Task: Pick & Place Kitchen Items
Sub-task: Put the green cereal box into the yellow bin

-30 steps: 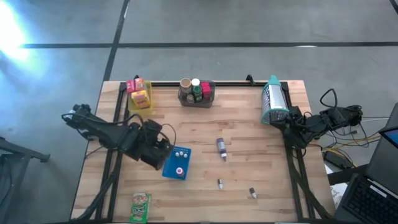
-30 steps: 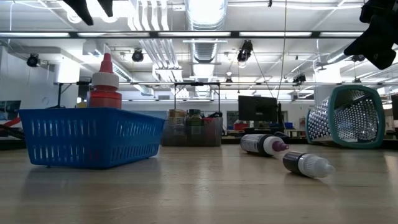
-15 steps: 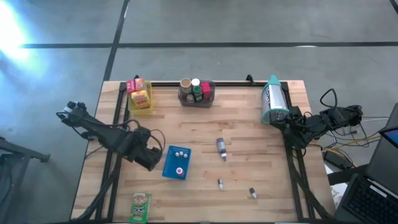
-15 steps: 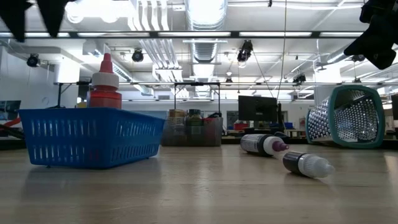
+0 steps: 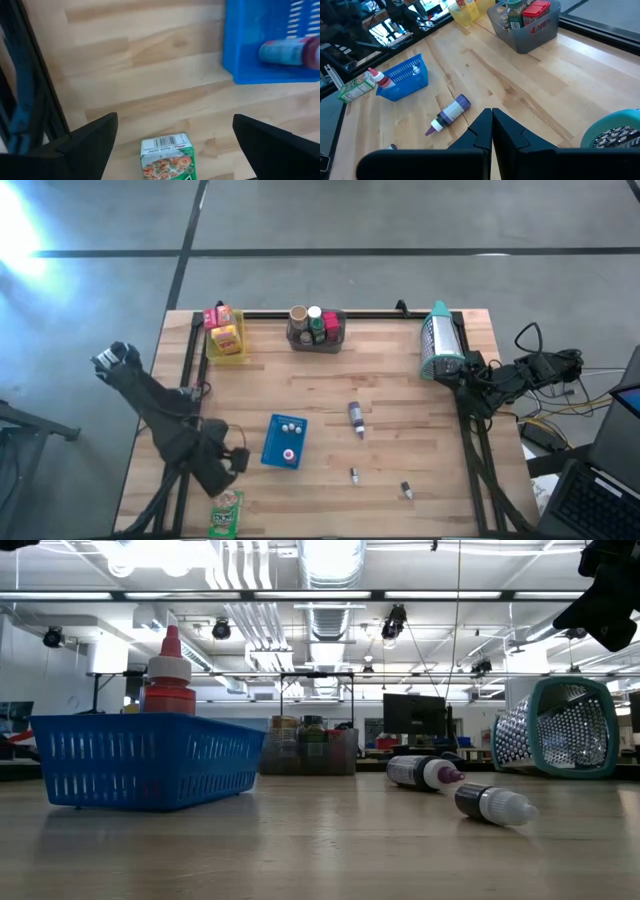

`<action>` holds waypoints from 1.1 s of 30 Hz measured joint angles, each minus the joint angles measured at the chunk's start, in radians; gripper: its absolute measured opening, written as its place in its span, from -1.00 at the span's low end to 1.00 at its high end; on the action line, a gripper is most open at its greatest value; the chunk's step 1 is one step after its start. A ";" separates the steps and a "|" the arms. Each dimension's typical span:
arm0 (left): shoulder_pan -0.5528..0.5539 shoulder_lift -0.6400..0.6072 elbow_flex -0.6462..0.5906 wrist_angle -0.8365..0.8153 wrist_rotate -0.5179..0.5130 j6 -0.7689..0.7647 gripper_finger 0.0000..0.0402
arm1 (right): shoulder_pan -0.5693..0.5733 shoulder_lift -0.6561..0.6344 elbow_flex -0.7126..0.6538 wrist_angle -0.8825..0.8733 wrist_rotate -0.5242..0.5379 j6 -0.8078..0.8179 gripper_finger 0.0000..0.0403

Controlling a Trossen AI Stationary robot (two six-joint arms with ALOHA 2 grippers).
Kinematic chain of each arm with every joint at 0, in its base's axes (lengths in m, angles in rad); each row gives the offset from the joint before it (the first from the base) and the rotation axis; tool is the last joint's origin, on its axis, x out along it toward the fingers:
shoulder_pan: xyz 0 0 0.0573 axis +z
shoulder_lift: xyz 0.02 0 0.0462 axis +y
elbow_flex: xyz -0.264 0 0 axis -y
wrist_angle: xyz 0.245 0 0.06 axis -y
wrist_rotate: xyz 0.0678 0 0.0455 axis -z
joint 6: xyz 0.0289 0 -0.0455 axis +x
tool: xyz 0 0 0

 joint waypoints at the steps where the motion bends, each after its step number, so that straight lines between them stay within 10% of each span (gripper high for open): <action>1: -0.013 0.000 -0.014 0.014 0.001 -0.024 0.99 | 0.000 0.000 0.000 0.000 0.000 0.000 -0.96; 33: -0.241 0.263 0.059 0.277 0.070 -0.316 0.99 | 0.000 0.000 0.000 0.000 0.000 0.000 -0.96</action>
